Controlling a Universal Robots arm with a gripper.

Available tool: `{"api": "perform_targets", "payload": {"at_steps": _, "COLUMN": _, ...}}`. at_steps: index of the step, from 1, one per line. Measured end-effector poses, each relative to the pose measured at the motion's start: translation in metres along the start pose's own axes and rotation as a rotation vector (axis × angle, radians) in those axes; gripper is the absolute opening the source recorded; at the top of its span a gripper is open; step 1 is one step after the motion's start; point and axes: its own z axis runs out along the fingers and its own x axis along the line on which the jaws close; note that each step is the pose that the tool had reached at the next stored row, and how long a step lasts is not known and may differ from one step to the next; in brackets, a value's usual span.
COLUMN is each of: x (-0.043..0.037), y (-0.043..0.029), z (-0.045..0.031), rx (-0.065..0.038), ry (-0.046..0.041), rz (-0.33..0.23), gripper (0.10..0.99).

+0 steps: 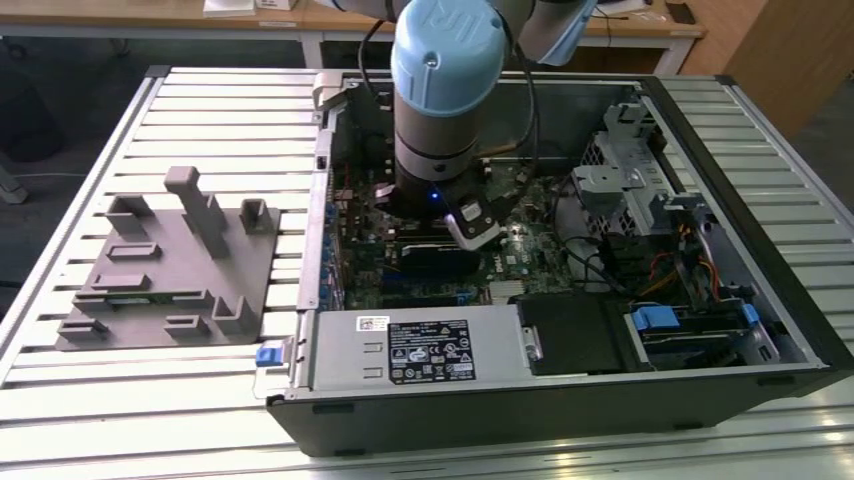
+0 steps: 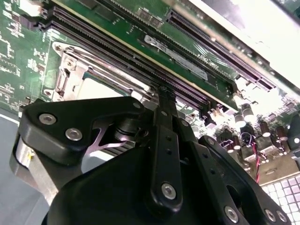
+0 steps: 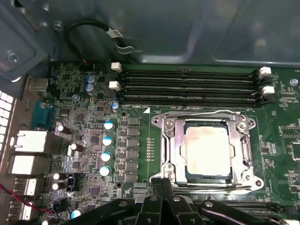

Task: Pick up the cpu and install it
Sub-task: 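Install the second cpu locking lever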

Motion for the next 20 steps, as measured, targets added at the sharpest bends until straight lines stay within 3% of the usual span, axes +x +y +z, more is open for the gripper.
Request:
{"api": "perform_targets", "payload": {"at_steps": 11, "x": 0.0032, "y": 0.0017, "z": 0.0027, "rx": -0.005, "ry": -0.0002, "rz": 0.0, "gripper": 0.106}}
{"api": "perform_targets", "payload": {"at_steps": 20, "x": 0.0045, "y": 0.0018, "z": 0.0034, "rx": -0.001, "ry": -0.0002, "rz": 0.0, "gripper": 0.106}}
